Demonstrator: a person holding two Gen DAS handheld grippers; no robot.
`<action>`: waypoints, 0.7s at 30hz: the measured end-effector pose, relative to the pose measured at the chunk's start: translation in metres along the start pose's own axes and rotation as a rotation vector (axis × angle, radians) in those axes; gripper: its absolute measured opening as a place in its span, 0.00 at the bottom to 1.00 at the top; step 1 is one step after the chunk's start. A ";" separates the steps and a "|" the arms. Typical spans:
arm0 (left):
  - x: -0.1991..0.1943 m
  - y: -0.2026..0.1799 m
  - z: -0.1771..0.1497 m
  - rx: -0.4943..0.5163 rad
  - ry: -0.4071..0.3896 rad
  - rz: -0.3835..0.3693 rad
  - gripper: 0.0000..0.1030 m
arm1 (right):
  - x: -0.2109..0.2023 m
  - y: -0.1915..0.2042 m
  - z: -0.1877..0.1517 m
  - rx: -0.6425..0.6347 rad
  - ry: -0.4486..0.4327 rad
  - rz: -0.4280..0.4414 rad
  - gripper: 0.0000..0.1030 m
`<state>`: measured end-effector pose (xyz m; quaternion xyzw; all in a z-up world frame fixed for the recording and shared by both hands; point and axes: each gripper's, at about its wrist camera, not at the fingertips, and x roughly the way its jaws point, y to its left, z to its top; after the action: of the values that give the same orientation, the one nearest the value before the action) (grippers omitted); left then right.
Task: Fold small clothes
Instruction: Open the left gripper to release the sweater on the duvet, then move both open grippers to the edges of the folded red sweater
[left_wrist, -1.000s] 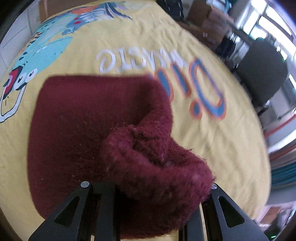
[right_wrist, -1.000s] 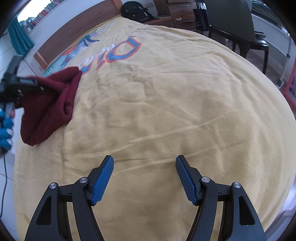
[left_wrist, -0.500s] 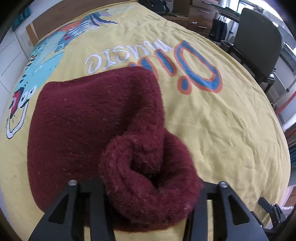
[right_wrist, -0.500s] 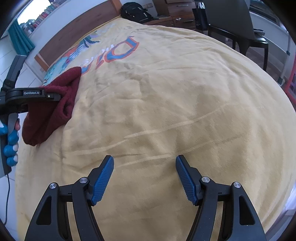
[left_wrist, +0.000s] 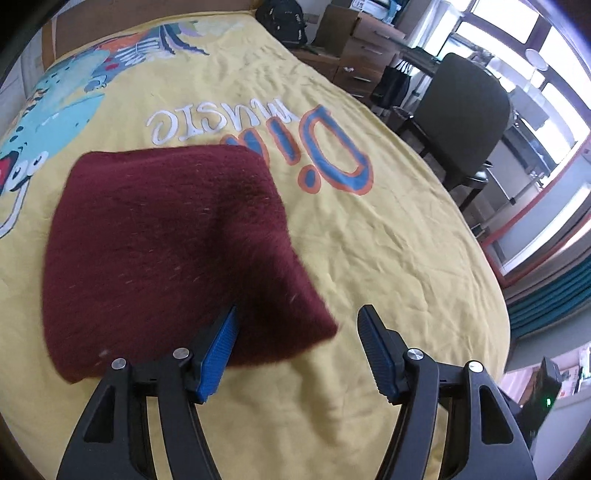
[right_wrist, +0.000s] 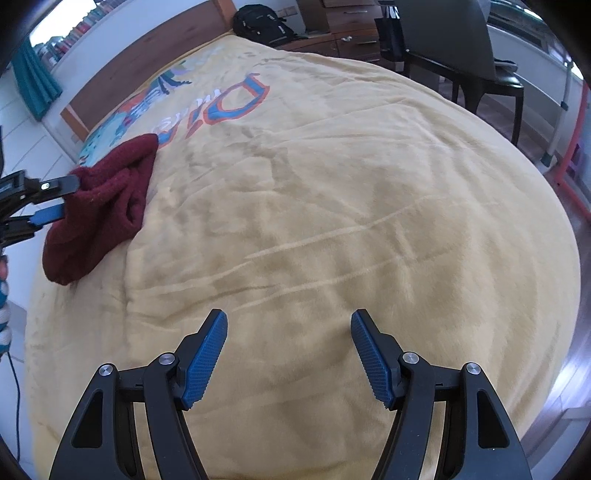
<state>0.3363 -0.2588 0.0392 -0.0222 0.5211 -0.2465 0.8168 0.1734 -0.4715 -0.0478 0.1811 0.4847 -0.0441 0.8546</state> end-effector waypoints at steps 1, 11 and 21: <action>-0.008 0.004 -0.003 -0.001 -0.005 -0.008 0.59 | -0.003 0.003 -0.002 -0.006 0.000 -0.001 0.69; -0.068 0.065 -0.048 -0.034 -0.035 0.030 0.59 | -0.022 0.052 -0.010 -0.078 -0.002 -0.006 0.69; -0.123 0.136 -0.075 -0.063 -0.091 0.117 0.59 | -0.017 0.163 0.025 -0.233 -0.030 0.097 0.69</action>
<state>0.2817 -0.0702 0.0685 -0.0287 0.4912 -0.1805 0.8516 0.2260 -0.3300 0.0220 0.1030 0.4644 0.0511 0.8782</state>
